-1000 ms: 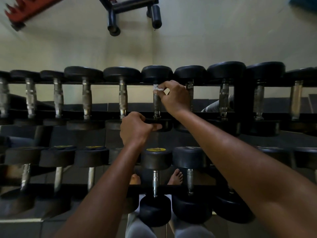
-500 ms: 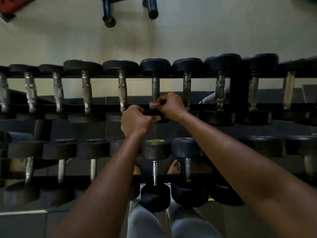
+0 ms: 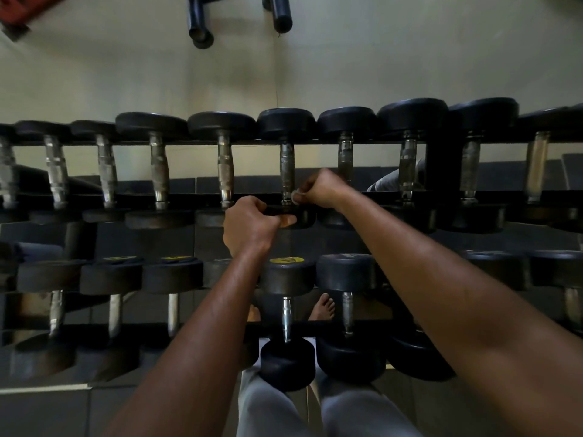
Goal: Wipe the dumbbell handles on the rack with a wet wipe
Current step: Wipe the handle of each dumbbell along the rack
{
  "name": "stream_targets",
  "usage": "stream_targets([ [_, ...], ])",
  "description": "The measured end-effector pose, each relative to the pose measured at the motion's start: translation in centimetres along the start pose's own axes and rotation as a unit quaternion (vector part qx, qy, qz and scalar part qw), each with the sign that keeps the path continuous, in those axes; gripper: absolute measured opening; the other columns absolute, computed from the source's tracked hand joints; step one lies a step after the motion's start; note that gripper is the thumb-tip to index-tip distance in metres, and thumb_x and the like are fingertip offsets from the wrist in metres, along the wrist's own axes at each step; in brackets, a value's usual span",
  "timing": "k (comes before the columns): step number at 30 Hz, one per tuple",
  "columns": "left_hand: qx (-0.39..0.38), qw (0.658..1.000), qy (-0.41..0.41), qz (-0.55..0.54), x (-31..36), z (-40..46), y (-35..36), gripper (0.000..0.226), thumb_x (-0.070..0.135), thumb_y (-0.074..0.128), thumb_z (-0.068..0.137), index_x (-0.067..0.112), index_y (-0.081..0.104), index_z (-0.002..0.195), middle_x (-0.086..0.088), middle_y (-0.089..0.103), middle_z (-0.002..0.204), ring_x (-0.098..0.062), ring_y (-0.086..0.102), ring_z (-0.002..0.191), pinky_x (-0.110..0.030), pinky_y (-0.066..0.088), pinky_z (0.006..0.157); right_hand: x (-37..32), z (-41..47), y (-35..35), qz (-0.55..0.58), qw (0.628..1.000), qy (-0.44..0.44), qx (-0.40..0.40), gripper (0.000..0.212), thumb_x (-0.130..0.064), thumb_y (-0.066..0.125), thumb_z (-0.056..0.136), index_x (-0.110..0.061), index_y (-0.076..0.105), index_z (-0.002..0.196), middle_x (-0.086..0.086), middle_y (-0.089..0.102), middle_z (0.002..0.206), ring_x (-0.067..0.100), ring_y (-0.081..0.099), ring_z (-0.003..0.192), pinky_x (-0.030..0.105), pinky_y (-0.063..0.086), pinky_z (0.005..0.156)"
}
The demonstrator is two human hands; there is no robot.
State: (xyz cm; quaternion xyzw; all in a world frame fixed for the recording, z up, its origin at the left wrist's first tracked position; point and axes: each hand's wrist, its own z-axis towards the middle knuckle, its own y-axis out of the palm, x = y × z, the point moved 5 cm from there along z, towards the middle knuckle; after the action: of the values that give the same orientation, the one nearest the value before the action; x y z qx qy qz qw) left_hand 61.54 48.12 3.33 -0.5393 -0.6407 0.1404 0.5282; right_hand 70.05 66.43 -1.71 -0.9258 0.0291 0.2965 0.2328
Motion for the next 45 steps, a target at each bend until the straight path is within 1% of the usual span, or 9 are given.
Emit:
stream_targets([
  [8, -0.003, 1.000, -0.004, 0.000, -0.2, 0.1, 0.1, 0.052, 0.060, 0.098, 0.063, 0.029, 0.075, 0.097, 0.013, 0.073, 0.087, -0.010, 0.071, 0.084, -0.038, 0.064, 0.076, 0.9, 1.2, 0.7, 0.097, 0.994, 0.035, 0.037, 0.036, -0.029, 0.084, 0.091, -0.018, 0.068, 0.121, 0.002, 0.072, 0.110, 0.018, 0.070, 0.104, 0.034, 0.055, 0.083],
  [14, 0.003, 1.000, -0.010, -0.018, -0.2, -0.6, 0.3, 0.047, 0.057, 0.097, 0.068, 0.030, 0.072, 0.098, 0.014, 0.072, 0.088, -0.009, 0.071, 0.083, -0.036, 0.062, 0.074, -0.9, 1.5, -0.7, 0.274, 0.955, 0.036, 0.112, 0.012, -0.031, 0.078, 0.097, -0.022, 0.072, 0.102, -0.005, 0.072, 0.103, 0.011, 0.065, 0.101, 0.026, 0.045, 0.076],
  [17, -0.003, 1.000, -0.007, -0.026, -0.1, -0.8, 0.5, 0.042, 0.053, 0.096, 0.072, 0.031, 0.070, 0.097, 0.016, 0.069, 0.086, -0.007, 0.069, 0.084, -0.030, 0.056, 0.070, -2.5, 2.2, -1.3, 0.322, 0.937, 0.059, 0.121, 0.013, -0.032, 0.079, 0.096, -0.022, 0.073, 0.092, -0.001, 0.075, 0.101, 0.016, 0.067, 0.103, 0.034, 0.052, 0.091],
  [21, -0.002, 0.999, -0.016, -0.038, -0.5, -0.7, 0.7, 0.042, 0.053, 0.096, 0.071, 0.031, 0.071, 0.097, 0.016, 0.069, 0.086, -0.003, 0.067, 0.082, -0.026, 0.050, 0.063, -3.3, 2.1, -2.4, 0.339, 0.926, 0.022, 0.163, 0.009, -0.028, 0.082, 0.094, -0.023, 0.075, 0.097, -0.007, 0.075, 0.102, 0.006, 0.064, 0.096, 0.026, 0.042, 0.074],
  [25, -0.010, 0.997, -0.014, -0.075, -1.2, -0.7, 1.1, 0.047, 0.056, 0.096, 0.070, 0.028, 0.074, 0.102, 0.015, 0.072, 0.090, -0.002, 0.068, 0.084, -0.023, 0.047, 0.062, -4.5, 0.1, -3.0, 0.149, 0.940, -0.145, 0.272, 0.013, -0.033, 0.082, 0.094, -0.026, 0.082, 0.105, -0.014, 0.078, 0.099, -0.001, 0.068, 0.093, 0.024, 0.056, 0.083],
  [31, 0.021, 0.993, 0.026, -0.113, -2.5, -1.9, 1.1, 0.069, 0.067, 0.091, 0.072, 0.023, 0.079, 0.124, 0.012, 0.074, 0.121, 0.000, 0.064, 0.105, -0.007, 0.036, 0.072, -8.6, -1.4, -2.9, -0.262, 0.825, -0.389, 0.316, 0.023, -0.036, 0.062, 0.105, -0.024, 0.082, 0.101, -0.003, 0.078, 0.080, 0.021, 0.072, 0.070, 0.031, 0.052, 0.066],
  [36, 0.032, 0.990, 0.057, -0.127, -3.0, -2.1, 1.1, 0.067, 0.066, 0.089, 0.077, 0.022, 0.078, 0.127, 0.013, 0.072, 0.126, -0.005, 0.067, 0.116, -0.013, 0.043, 0.084, -10.3, -1.3, -2.6, -0.415, 0.790, -0.349, 0.286, 0.030, -0.046, 0.055, 0.108, -0.029, 0.079, 0.103, -0.002, 0.076, 0.079, 0.024, 0.072, 0.070, 0.035, 0.055, 0.067],
  [40, 0.020, 0.989, 0.069, -0.130, -3.0, -2.2, 0.7, 0.060, 0.064, 0.087, 0.080, 0.026, 0.078, 0.126, 0.017, 0.071, 0.124, -0.001, 0.065, 0.113, -0.003, 0.035, 0.074, -11.3, -1.5, -1.9, -0.471, 0.800, -0.302, 0.216, 0.027, -0.033, 0.050, 0.112, -0.026, 0.075, 0.103, -0.001, 0.070, 0.080, 0.027, 0.071, 0.072, 0.036, 0.054, 0.067],
  [45, 0.005, 0.990, 0.065, -0.122, -2.9, -2.0, 0.3, 0.055, 0.059, 0.088, 0.082, 0.026, 0.079, 0.124, 0.017, 0.072, 0.123, 0.001, 0.063, 0.107, -0.005, 0.034, 0.068, -12.1, -1.9, -1.5, -0.492, 0.813, -0.284, 0.126, 0.033, -0.038, 0.049, 0.111, -0.032, 0.074, 0.132, -0.007, 0.078, 0.120, 0.022, 0.072, 0.102, 0.037, 0.057, 0.084],
])
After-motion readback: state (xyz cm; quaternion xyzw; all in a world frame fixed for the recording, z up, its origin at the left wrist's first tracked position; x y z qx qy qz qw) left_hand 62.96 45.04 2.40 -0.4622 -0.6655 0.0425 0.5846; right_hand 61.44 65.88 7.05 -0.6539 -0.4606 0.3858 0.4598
